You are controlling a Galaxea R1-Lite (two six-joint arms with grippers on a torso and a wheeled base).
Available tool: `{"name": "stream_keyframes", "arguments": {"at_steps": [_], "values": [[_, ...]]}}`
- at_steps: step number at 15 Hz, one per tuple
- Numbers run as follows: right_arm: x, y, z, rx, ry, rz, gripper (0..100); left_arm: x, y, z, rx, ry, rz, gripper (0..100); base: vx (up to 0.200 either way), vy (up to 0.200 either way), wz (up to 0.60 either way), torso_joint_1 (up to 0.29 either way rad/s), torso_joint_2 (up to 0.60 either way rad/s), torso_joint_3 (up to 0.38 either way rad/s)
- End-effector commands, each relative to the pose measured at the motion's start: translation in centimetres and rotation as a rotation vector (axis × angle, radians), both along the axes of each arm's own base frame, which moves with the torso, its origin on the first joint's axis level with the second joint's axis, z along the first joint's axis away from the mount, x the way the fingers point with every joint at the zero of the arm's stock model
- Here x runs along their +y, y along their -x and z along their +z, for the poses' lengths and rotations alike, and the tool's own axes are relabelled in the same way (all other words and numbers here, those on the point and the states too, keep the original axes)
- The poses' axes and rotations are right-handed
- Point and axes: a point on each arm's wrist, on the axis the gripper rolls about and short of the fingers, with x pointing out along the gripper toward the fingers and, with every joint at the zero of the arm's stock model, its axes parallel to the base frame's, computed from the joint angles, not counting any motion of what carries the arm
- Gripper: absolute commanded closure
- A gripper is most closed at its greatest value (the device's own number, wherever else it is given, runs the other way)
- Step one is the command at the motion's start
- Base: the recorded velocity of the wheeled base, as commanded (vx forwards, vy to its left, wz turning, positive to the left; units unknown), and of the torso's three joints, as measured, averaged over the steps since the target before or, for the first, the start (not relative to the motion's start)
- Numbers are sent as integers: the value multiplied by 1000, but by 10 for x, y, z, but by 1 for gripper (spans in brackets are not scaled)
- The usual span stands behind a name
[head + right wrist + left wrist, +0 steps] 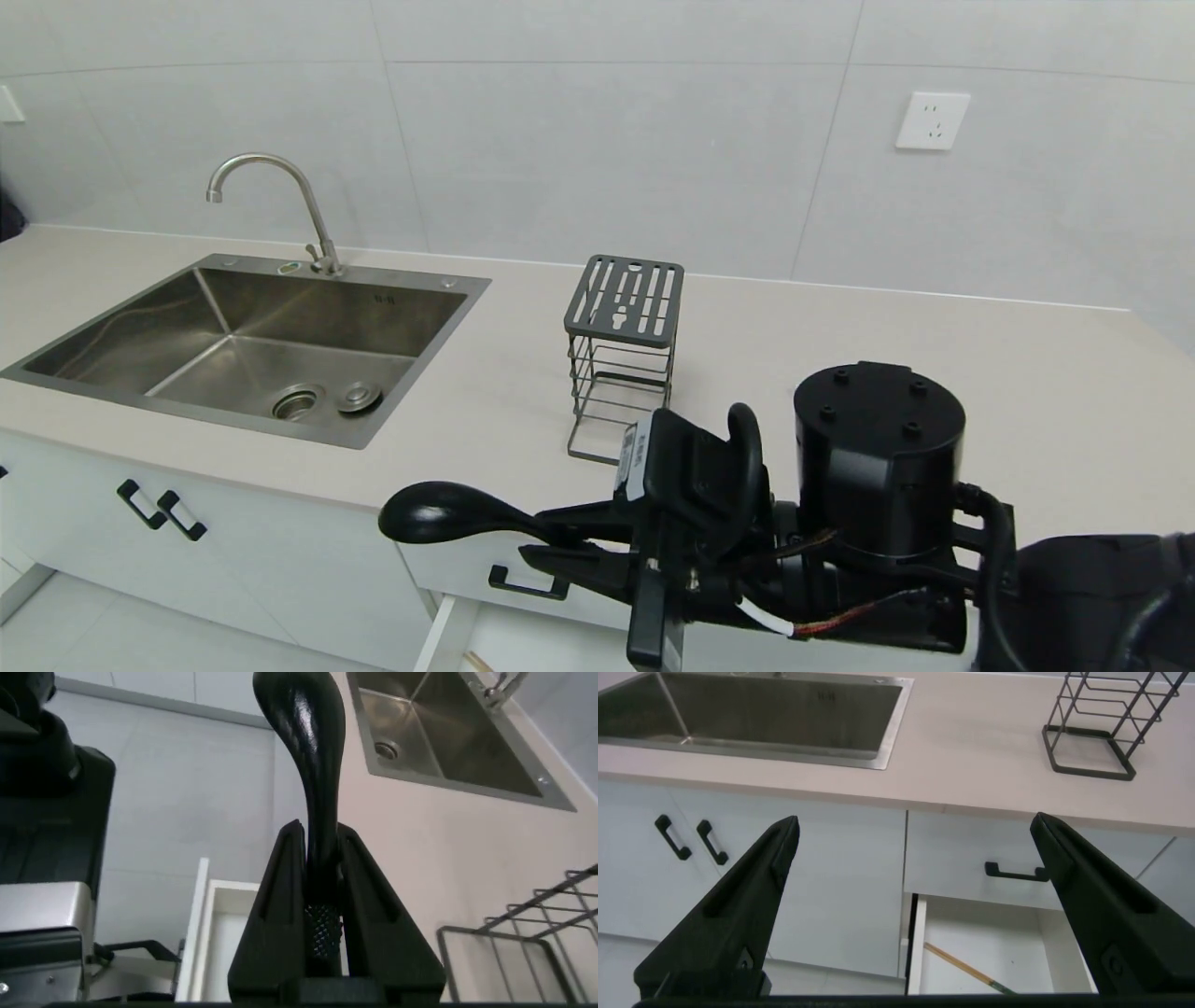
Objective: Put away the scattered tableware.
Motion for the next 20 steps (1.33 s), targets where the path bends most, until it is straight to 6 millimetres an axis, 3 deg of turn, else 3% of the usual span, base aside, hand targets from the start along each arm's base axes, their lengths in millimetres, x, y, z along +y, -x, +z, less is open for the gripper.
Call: {"name": "stream_keyframes", "arguments": {"at_steps": [1, 8, 12, 20], "values": [[4, 4, -6, 57, 2, 5, 100, 0, 0, 0, 1, 1, 0, 0, 0, 0, 0, 0, 0, 0], [-7, 12, -17, 121, -24, -10, 100, 0, 0, 0, 1, 1, 0, 0, 0, 0, 0, -23, 46, 22], [-4, 8, -12, 109, -40, -27, 100, 0, 0, 0, 1, 1, 0, 0, 0, 0, 0, -229, 454, 223], [4, 11, -13, 18, 26, 19, 100, 0, 0, 0, 1, 1, 0, 0, 0, 0, 0, -21, 47, 24]]}}
